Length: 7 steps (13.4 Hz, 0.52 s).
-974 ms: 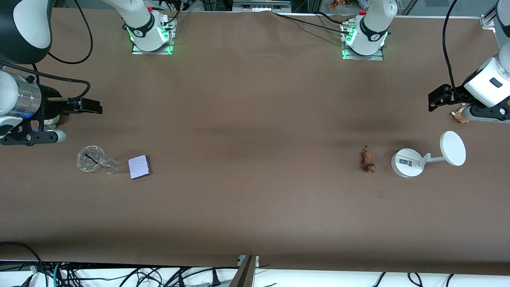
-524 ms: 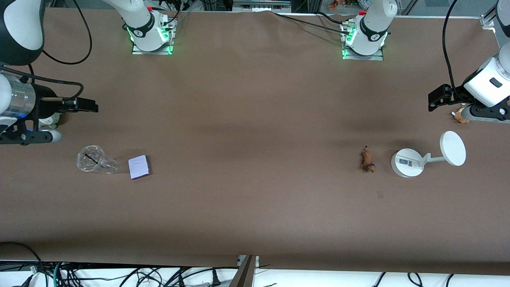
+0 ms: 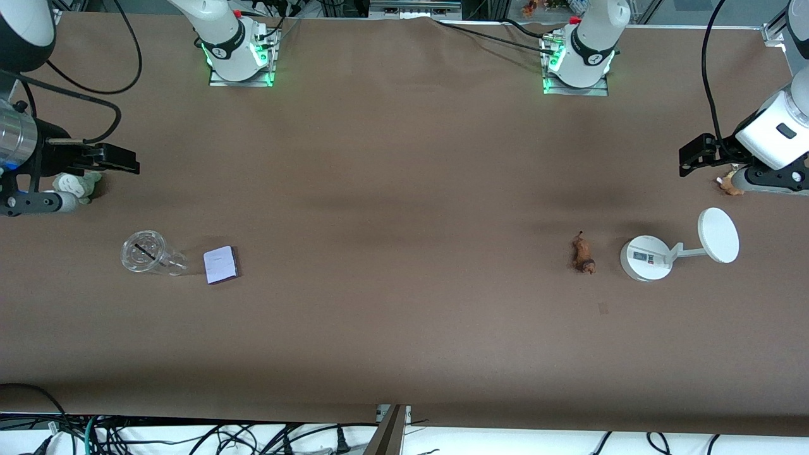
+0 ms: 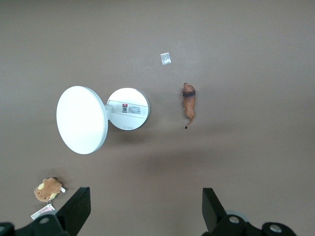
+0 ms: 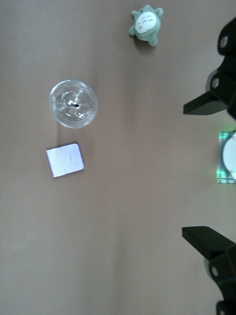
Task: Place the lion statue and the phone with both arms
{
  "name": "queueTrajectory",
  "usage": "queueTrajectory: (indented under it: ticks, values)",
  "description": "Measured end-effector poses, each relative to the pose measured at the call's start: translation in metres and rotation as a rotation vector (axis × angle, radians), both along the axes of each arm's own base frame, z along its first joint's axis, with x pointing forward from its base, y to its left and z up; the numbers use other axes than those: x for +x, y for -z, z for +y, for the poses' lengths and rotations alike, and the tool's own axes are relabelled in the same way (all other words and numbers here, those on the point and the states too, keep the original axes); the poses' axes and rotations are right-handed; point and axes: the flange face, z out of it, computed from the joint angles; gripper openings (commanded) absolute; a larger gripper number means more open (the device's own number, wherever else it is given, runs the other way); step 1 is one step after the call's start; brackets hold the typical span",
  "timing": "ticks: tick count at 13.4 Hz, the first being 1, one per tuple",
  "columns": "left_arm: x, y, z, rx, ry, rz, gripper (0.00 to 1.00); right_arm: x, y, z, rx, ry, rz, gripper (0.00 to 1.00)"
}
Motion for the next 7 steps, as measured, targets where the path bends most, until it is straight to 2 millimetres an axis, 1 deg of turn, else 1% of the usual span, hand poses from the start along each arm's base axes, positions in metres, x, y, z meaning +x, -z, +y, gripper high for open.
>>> queueTrajectory:
  ticks: [5, 7]
  values:
    - [0.0, 0.0, 0.0, 0.0, 0.0, 0.0, 1.0, -0.044, -0.014, -0.01, 0.0, 0.014, -0.092, 1.0]
    - [0.0, 0.0, 0.0, -0.003, 0.0, 0.0, 1.0, -0.049, -0.014, -0.012, 0.0, 0.016, -0.099, 1.0]
